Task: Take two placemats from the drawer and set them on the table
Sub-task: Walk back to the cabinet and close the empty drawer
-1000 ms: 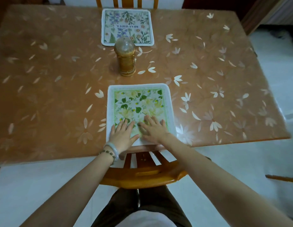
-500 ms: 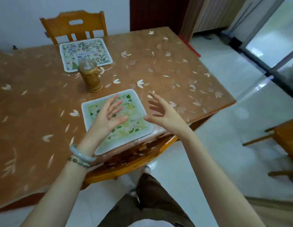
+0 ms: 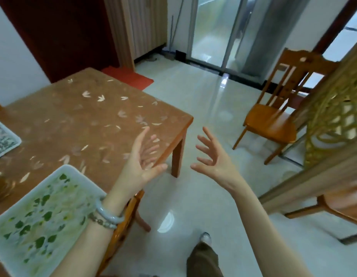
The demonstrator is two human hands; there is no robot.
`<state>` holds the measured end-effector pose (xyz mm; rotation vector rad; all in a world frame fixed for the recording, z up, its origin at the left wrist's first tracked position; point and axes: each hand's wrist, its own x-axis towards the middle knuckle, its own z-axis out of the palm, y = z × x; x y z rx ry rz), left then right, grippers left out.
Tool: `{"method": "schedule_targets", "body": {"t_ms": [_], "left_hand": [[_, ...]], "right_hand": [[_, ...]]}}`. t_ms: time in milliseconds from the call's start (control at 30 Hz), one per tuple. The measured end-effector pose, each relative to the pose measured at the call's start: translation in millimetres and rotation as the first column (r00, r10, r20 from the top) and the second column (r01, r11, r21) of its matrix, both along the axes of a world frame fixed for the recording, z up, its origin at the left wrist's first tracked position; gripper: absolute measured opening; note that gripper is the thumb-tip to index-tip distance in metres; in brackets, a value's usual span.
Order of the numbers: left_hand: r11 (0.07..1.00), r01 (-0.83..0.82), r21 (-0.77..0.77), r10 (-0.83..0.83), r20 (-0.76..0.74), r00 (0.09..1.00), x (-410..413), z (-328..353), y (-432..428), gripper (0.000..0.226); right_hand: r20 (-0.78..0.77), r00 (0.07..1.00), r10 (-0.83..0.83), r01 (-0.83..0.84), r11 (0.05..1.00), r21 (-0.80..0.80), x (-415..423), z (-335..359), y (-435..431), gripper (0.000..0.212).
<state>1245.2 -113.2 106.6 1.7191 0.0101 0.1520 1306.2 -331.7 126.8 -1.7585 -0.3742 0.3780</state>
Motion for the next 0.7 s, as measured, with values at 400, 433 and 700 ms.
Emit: {"method": "schedule_targets", "body": {"t_ms": [400, 433, 700], "left_hand": [[0.975, 0.214, 0.065, -0.216, 0.025, 0.976, 203.8, -10.7, -176.9, 0.084], [0.973, 0.211, 0.091, -0.214, 0.024, 0.977, 217.3, -12.9, -184.9, 0.082], [0.96, 0.236, 0.15, -0.227, -0.074, 0.971, 301.2, -37.2, -215.3, 0.093]], "right_hand": [[0.082, 0.98, -0.183, 0.195, 0.962, -0.19, 149.1, 7.2, -179.2, 0.085], [0.078, 0.981, -0.18, 0.192, 0.962, -0.196, 162.7, 5.5, -190.0, 0.084], [-0.01, 0.991, -0.137, 0.131, 0.967, -0.22, 257.2, -25.9, -219.0, 0.084]]}}
